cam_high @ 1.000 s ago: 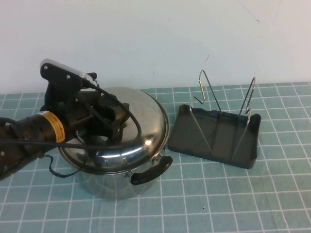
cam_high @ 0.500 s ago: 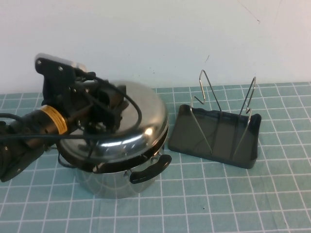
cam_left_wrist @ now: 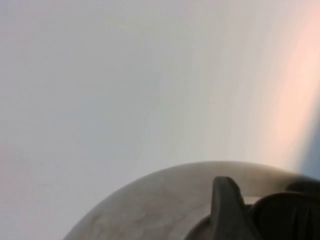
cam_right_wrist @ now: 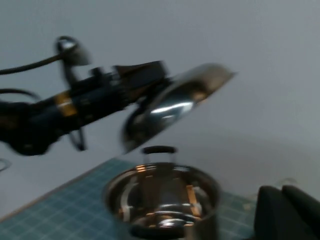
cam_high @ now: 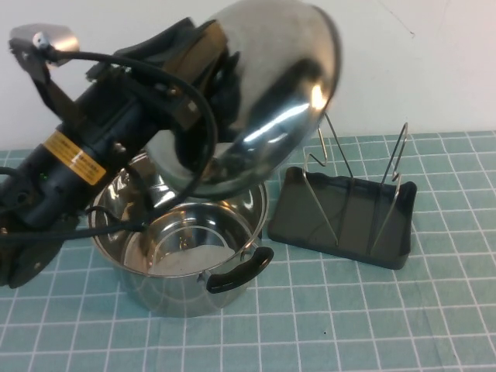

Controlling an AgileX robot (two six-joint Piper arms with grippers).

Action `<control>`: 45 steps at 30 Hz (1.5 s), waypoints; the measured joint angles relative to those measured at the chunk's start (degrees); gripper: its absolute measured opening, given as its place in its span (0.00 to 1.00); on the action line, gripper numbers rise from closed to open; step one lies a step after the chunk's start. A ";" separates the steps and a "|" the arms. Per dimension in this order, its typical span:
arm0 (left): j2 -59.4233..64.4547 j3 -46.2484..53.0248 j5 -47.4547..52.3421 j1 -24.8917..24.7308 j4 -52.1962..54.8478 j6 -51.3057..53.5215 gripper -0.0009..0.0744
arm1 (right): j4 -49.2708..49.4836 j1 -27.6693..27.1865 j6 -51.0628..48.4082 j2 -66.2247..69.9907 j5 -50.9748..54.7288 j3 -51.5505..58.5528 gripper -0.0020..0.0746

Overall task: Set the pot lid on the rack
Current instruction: Hand over the pot lid

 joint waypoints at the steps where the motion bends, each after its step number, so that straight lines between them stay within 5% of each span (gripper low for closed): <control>1: -0.27 -0.30 -0.24 -1.43 0.00 -0.22 0.42 | 5.84 0.00 -4.36 1.84 2.28 0.00 0.02; 6: -0.49 -2.68 -0.34 -9.29 -0.08 -0.29 0.42 | 25.29 0.00 -22.96 9.59 12.67 0.00 0.02; 11: -0.49 -4.82 -0.71 -16.28 -1.88 1.03 0.42 | 36.97 0.00 -27.01 14.46 16.40 -0.15 0.11; 18: -0.49 -7.48 -0.94 -19.68 -4.53 -1.49 0.42 | 40.00 0.00 -16.30 16.35 11.50 -0.52 0.73; 22: -0.49 -8.36 -1.05 -19.76 -3.91 -6.44 0.42 | 40.50 0.00 -14.63 16.48 5.91 -0.52 0.87; 29: -0.49 -8.49 -1.05 -19.76 -1.96 -8.74 0.42 | 40.93 0.00 -10.59 20.64 3.30 -0.52 0.85; 45: -0.49 -8.71 -1.05 -19.76 2.31 -5.74 0.42 | 40.93 0.00 -7.18 36.55 10.64 -10.62 0.54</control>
